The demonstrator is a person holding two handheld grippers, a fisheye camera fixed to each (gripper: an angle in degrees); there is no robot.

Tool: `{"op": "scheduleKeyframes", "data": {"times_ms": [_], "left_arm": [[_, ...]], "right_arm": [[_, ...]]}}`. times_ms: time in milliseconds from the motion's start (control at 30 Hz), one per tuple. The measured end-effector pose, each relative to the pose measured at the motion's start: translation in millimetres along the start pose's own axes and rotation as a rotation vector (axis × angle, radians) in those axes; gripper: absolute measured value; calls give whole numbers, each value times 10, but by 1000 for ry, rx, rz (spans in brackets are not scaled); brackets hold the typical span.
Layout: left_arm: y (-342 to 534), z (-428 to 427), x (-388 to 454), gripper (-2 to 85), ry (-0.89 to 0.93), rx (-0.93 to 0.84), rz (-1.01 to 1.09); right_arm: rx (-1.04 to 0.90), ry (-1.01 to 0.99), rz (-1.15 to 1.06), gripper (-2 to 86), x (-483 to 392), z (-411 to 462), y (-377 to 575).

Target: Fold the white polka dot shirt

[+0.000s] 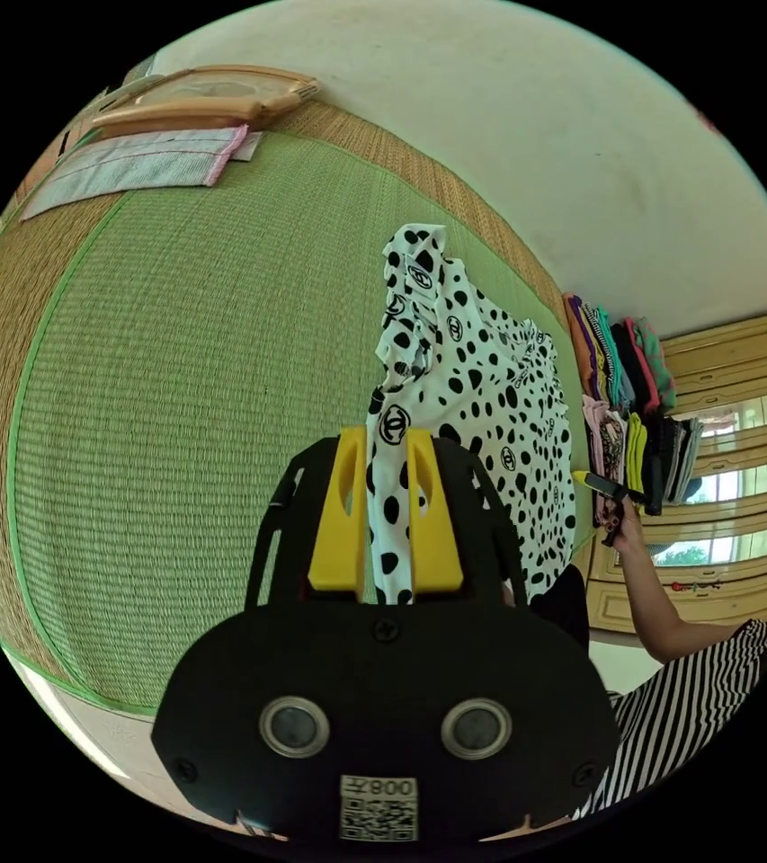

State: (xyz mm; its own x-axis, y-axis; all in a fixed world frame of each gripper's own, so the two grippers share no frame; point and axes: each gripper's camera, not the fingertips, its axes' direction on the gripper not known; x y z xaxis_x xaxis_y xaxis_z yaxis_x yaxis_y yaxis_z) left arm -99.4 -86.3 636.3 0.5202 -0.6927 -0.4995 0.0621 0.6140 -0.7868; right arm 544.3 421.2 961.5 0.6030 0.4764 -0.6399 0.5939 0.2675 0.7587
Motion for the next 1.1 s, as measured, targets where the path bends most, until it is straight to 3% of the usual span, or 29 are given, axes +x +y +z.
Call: {"op": "scheduleKeyframes", "data": {"times_ms": [233,567,900,1100], "left_arm": [[-418,434,270,33,-120,-81,16],[-916,809,514,11,-90,-52,-19],[-1313,1123,757,28,-53,-16,-73],[-1222,1235,1371,54,-20,77,119]], "right_arm": [[20,57,-7,90,-160,10,-457],[-14,146,-37,11,-372,109,-953],[-32,69,-6,24,-275,84,-1325],[38,25,-11,49,-163,-17,-988]]}}
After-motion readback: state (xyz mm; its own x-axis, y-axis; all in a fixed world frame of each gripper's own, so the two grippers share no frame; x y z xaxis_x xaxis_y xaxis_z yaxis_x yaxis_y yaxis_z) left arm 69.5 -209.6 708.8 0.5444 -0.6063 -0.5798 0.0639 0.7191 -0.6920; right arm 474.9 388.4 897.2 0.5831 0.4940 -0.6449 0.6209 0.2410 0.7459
